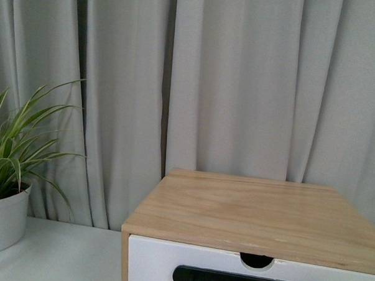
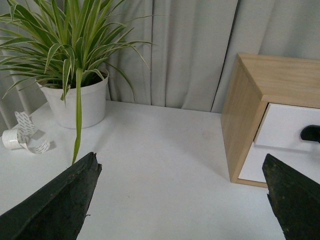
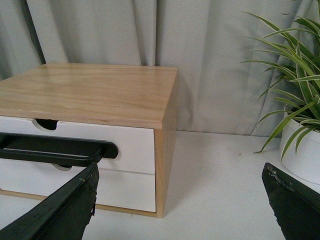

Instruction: Pull drawer

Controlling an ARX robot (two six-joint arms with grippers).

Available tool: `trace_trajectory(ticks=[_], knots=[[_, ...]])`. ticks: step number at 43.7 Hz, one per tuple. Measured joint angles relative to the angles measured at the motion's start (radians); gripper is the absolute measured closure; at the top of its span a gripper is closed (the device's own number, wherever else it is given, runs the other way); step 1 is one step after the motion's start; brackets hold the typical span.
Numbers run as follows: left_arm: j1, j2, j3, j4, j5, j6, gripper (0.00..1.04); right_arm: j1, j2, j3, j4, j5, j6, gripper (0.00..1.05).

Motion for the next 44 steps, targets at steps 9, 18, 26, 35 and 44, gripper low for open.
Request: trace_trajectory(ticks=[9,18,26,35,44], knots=[[0.000,0.000,0.000,0.000,0.000,0.000,0.06,0.000,0.000,0.000,0.000,0.000,0.000,0.09],[0.000,0.000,0.000,0.000,0.000,0.000,0.06,0.000,0.000,0.000,0.000,0.000,0.000,0.09],[0.000,0.000,0.000,0.000,0.000,0.000,0.06,0.000,0.000,0.000,0.000,0.000,0.000,0.09],[0.000,0.000,0.000,0.000,0.000,0.000,0.06,0.000,0.000,0.000,0.000,0.000,0.000,0.09],[0.000,0.000,0.000,0.000,0.000,0.000,0.06,0.000,0.000,0.000,0.000,0.000,0.000,0.09]])
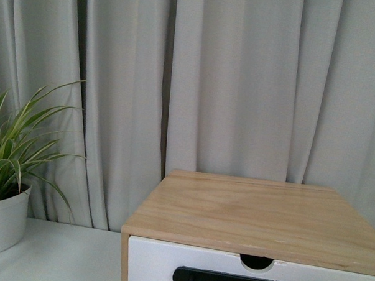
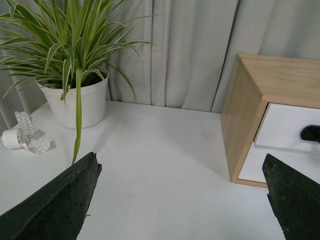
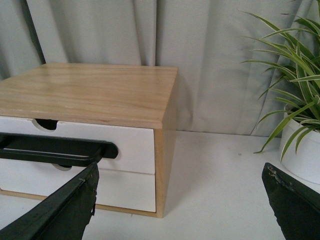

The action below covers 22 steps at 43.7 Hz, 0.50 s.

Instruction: Pull drawer

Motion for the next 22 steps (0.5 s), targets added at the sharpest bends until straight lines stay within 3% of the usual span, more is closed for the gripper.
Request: trace_trajectory(ticks=[22], knots=[[0.000,0.000,0.000,0.000,0.000,0.000,0.06,0.000,0.000,0.000,0.000,0.000,0.000,0.09]])
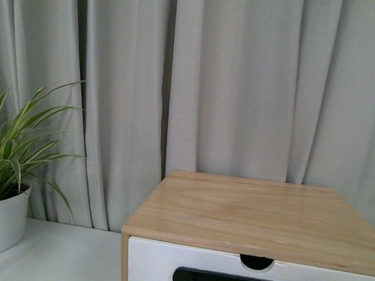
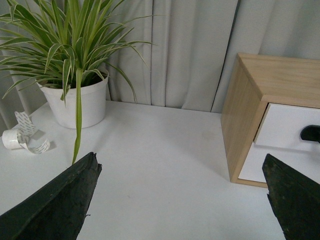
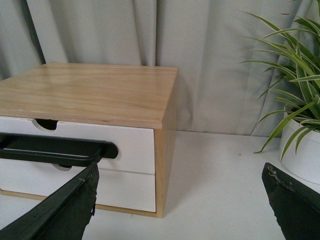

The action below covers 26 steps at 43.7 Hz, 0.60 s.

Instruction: Pull drawer

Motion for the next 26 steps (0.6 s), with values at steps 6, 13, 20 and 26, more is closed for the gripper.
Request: trace_trajectory(ticks=[6,13,20,26], knots=[[0.000,0.000,0.000,0.000,0.000,0.000,0.06,0.000,0.000,0.000,0.000,0.000,0.000,0.09],[0.000,0.000,0.000,0.000,0.000,0.000,0.06,0.000,0.000,0.000,0.000,0.000,0.000,0.09],[0.000,0.000,0.000,0.000,0.000,0.000,0.06,0.000,0.000,0.000,0.000,0.000,0.000,0.09],[-0.094,0.042,0.001,0.093,-0.256,-0.010,0.06,-0.029,0.015,0.001,0.014,-0.117,-0.032,0.09]])
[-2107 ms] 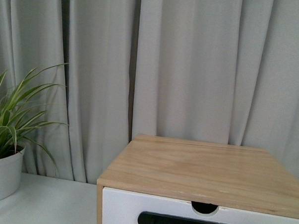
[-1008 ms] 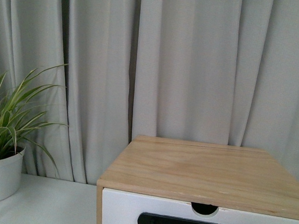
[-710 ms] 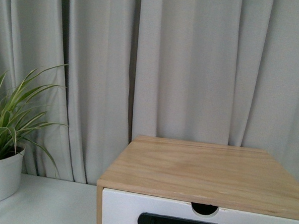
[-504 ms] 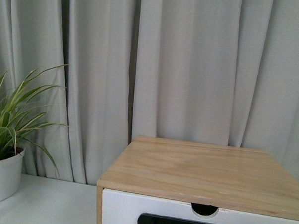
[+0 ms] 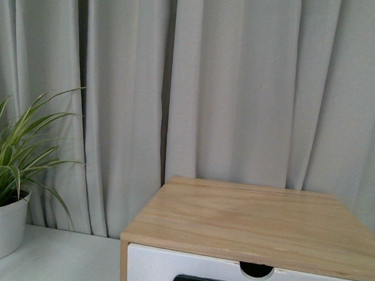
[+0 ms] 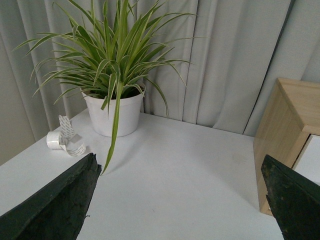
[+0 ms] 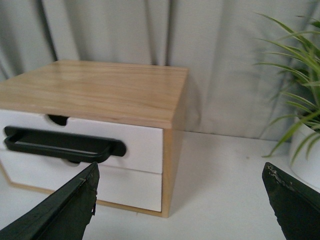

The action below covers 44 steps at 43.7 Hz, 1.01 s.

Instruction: Pull drawer

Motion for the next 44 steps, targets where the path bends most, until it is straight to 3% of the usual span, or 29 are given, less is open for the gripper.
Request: trace_trajectory(ticks=[2,6,12,23,27,35,44], knots=[[-0.038,0.038,0.006,0.027,-0.010,0.004,0.06,-0.016,0.043,0.012,0.006,-0.091,-0.039,0.09],[-0.085,0.114,0.029,0.043,0.064,0.014,0.06,-0.038,0.122,0.043,0.007,-0.184,-0.074,0.09],[-0.128,0.257,0.067,0.124,0.269,0.079,0.06,-0.055,0.239,0.086,0.023,-0.272,-0.150,0.09],[-0.084,0.594,0.195,0.250,0.652,0.287,0.06,-0.024,0.559,0.188,0.082,-0.372,-0.373,0.09],[-0.063,0.778,0.275,0.320,0.840,0.355,0.06,0.014,0.703,0.251,0.083,-0.381,-0.464,0.09],[-0.119,0.987,0.380,0.339,0.903,0.460,0.06,0.066,0.853,0.332,0.087,-0.386,-0.541,0.09],[-0.249,1.140,0.489,0.149,0.931,0.671,0.06,0.113,0.942,0.407,0.008,-0.423,-0.681,0.09]])
